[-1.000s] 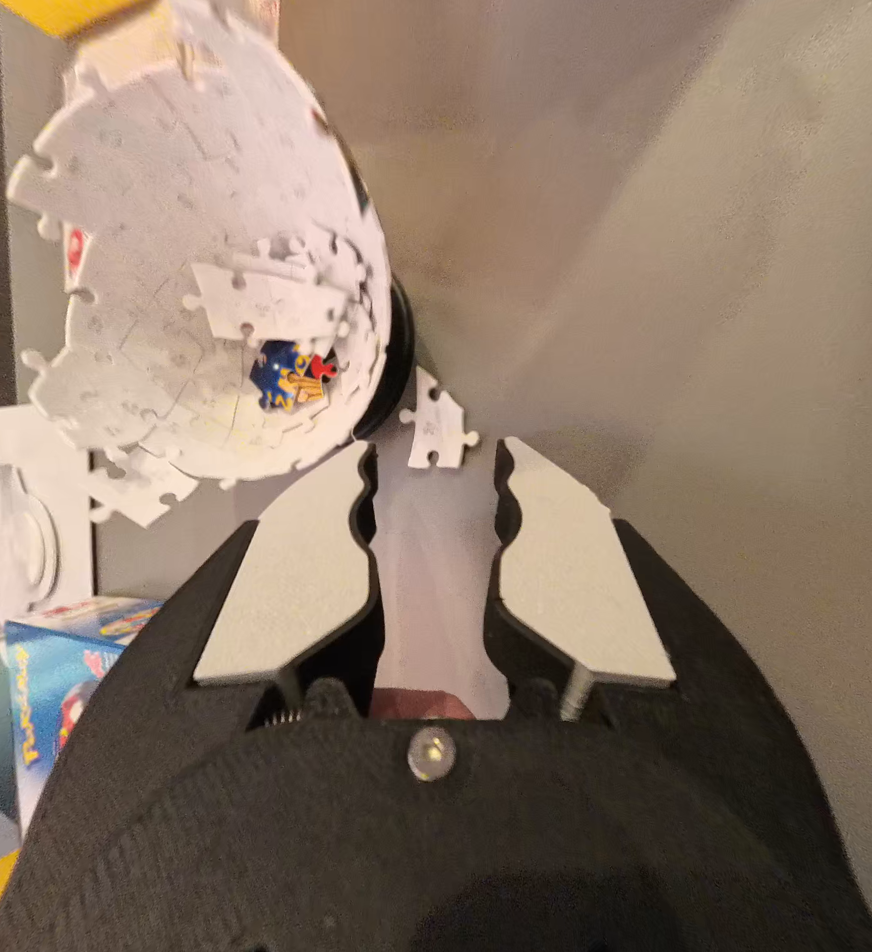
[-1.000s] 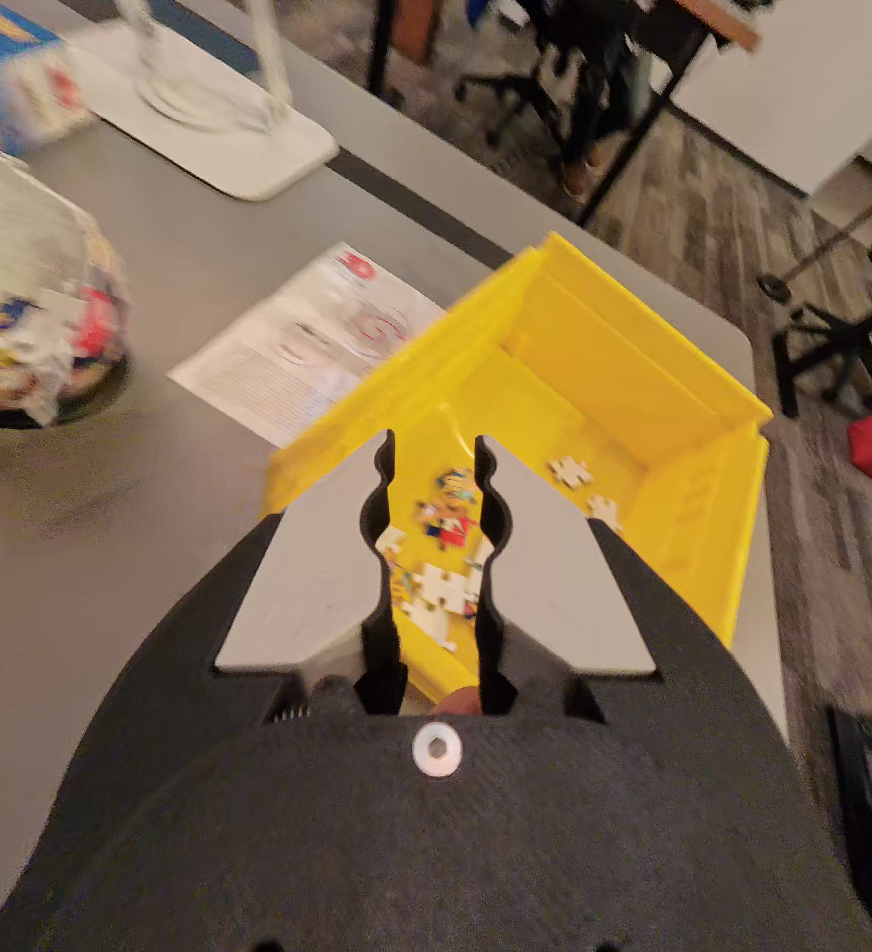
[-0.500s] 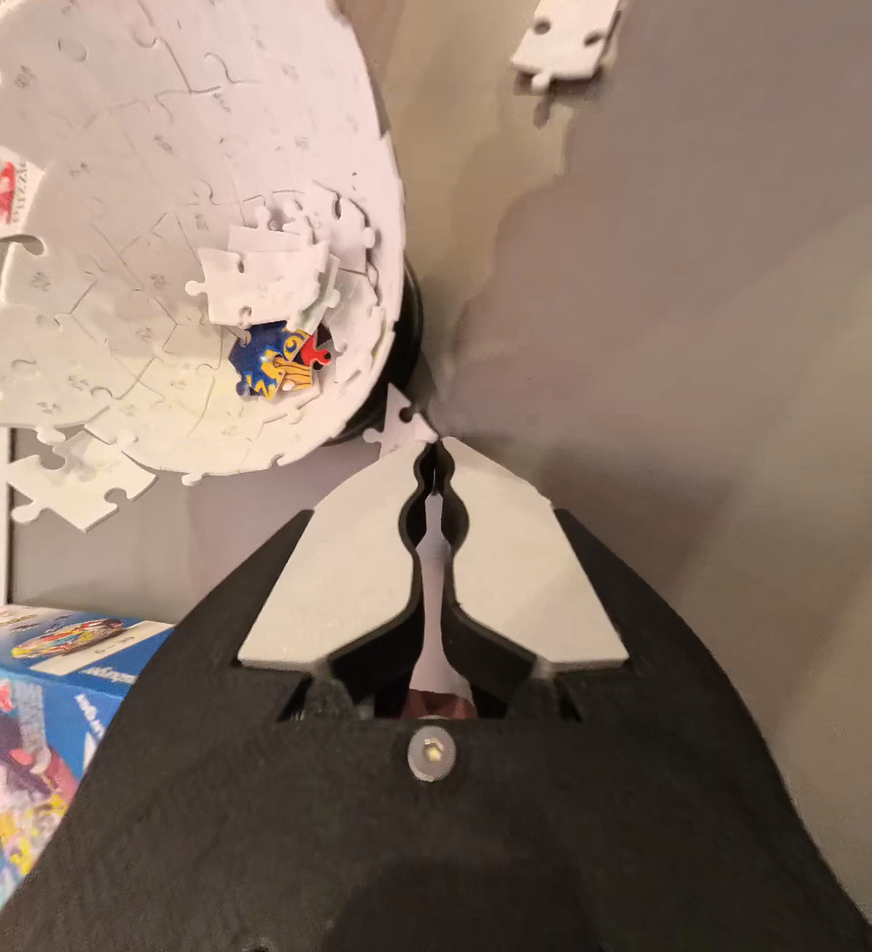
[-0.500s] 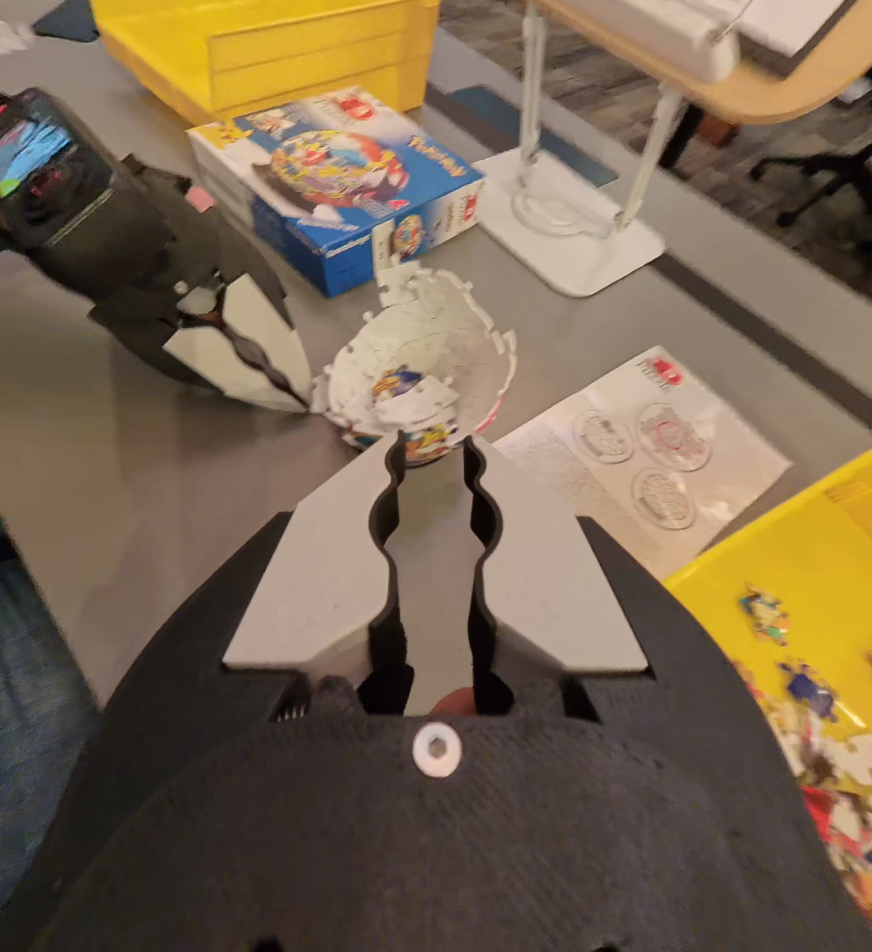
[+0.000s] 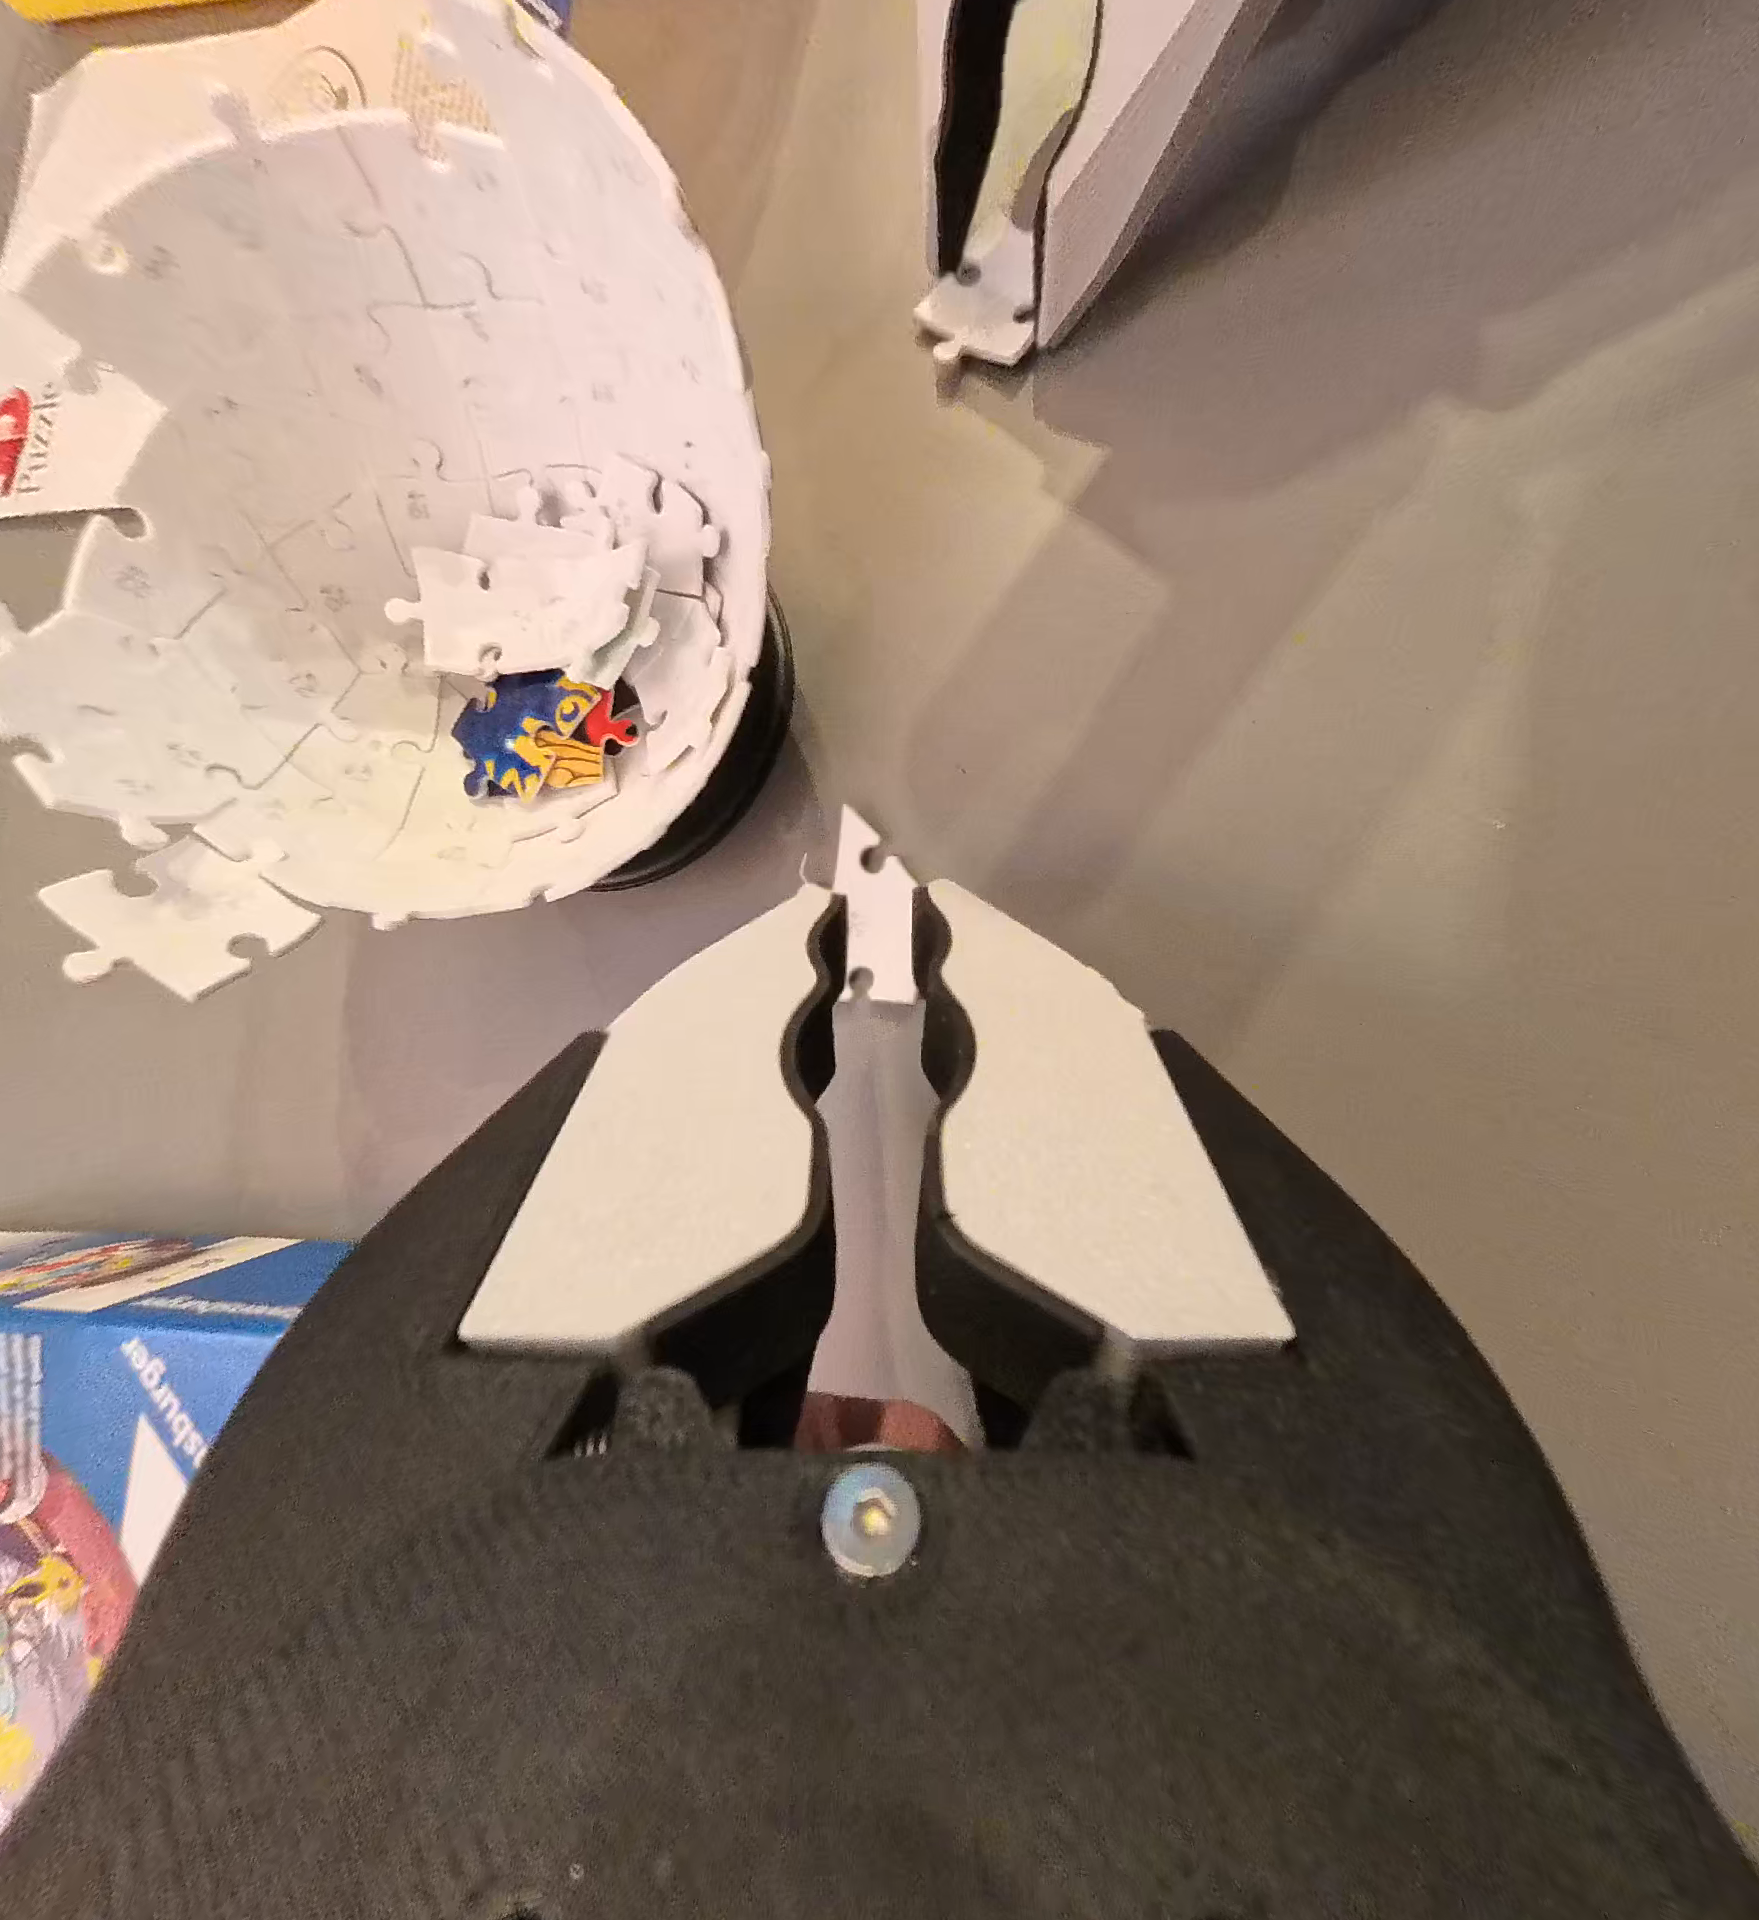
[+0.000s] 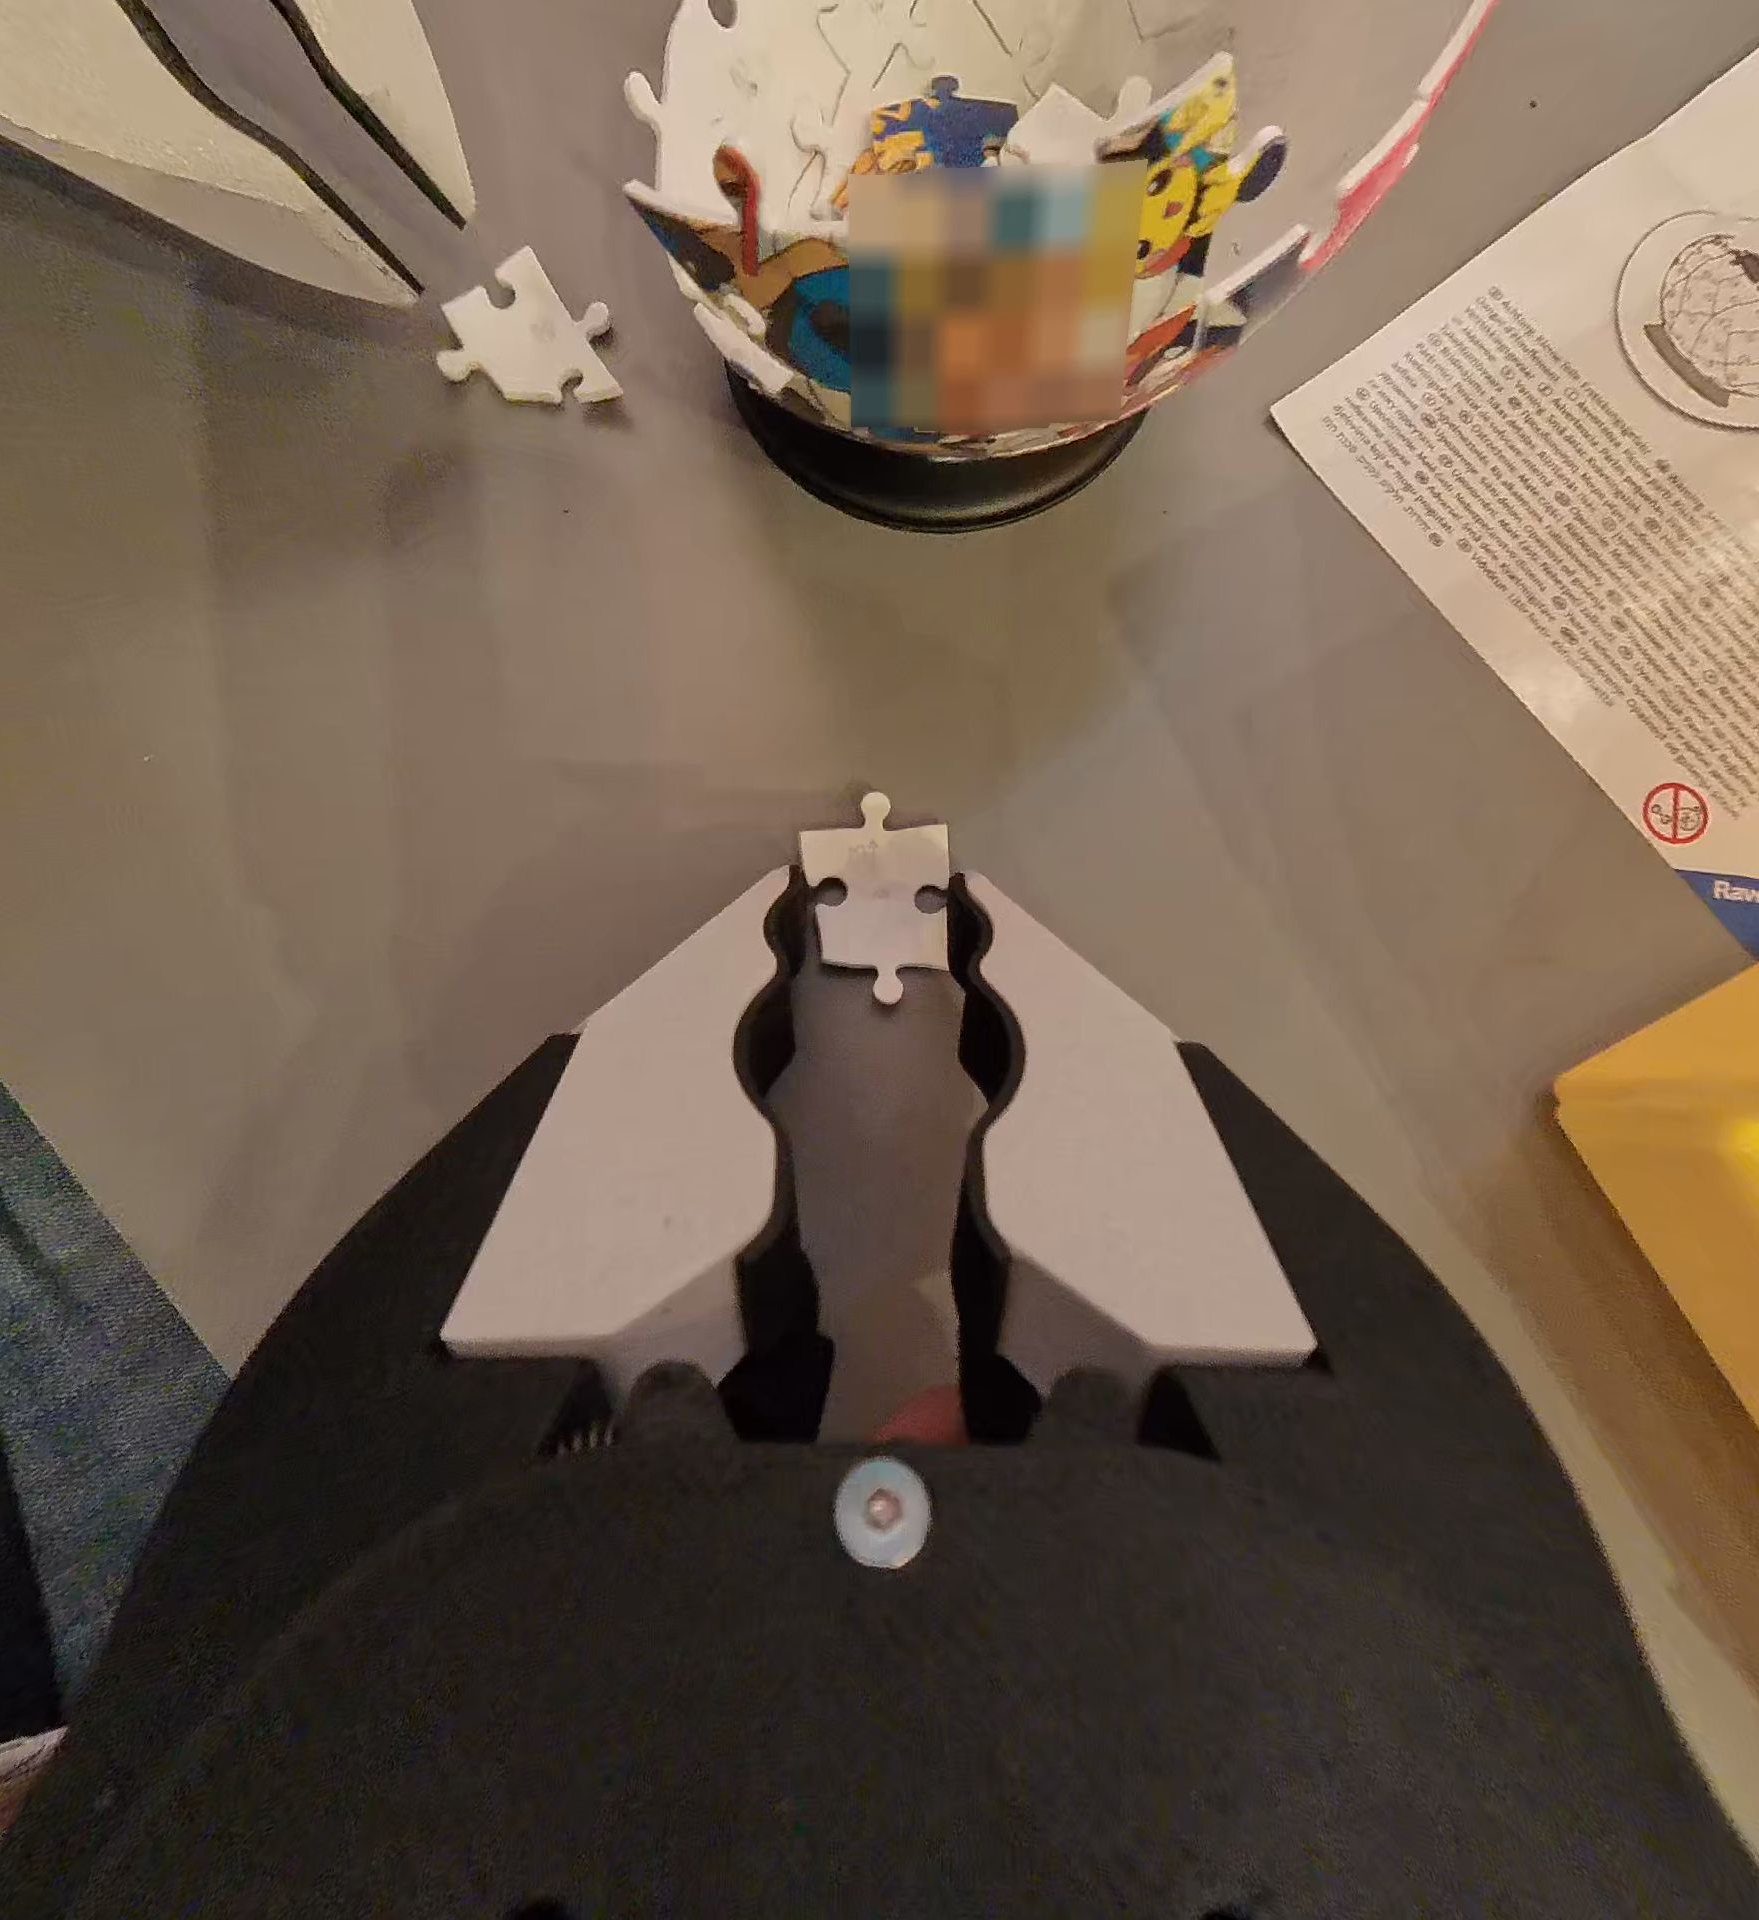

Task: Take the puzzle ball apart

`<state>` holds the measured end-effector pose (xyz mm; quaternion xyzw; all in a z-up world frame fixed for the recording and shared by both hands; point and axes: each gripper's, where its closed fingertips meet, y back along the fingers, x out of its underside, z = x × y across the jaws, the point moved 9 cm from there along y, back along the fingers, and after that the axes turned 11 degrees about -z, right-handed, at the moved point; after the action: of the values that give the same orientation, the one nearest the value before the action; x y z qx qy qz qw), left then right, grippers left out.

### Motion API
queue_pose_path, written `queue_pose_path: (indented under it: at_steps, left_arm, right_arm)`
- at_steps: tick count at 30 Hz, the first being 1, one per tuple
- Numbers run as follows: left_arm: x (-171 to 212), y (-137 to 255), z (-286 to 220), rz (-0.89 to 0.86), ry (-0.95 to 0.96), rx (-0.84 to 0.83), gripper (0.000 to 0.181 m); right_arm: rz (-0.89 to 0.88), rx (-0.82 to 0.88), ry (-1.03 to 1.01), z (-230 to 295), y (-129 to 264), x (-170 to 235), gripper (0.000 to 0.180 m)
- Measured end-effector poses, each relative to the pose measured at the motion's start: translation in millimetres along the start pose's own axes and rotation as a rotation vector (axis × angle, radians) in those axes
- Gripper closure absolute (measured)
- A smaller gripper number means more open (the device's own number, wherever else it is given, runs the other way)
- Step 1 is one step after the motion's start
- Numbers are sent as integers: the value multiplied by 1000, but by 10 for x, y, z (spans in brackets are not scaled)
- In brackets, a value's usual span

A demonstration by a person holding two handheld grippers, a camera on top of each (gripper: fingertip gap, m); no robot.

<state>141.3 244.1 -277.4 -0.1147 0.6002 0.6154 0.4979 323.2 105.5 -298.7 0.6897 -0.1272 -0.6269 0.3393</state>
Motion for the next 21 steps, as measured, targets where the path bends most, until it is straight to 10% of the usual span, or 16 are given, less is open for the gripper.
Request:
queue_pose_path:
  at_steps: [7, 13, 21]
  left_arm:
    - [77, 19, 22, -3, 16, -39, 162]
    - [143, -107, 45, 68, 31, -48, 140]
    - [113, -216, -7, 24, 44, -45, 173]
  right_arm:
    - [-117, -12, -14, 55, 180, -94, 155]
    - [-312, 338, 80, -503, 1002, -537, 155]
    - [-262, 487, 88, -782, 1157, -495, 124]
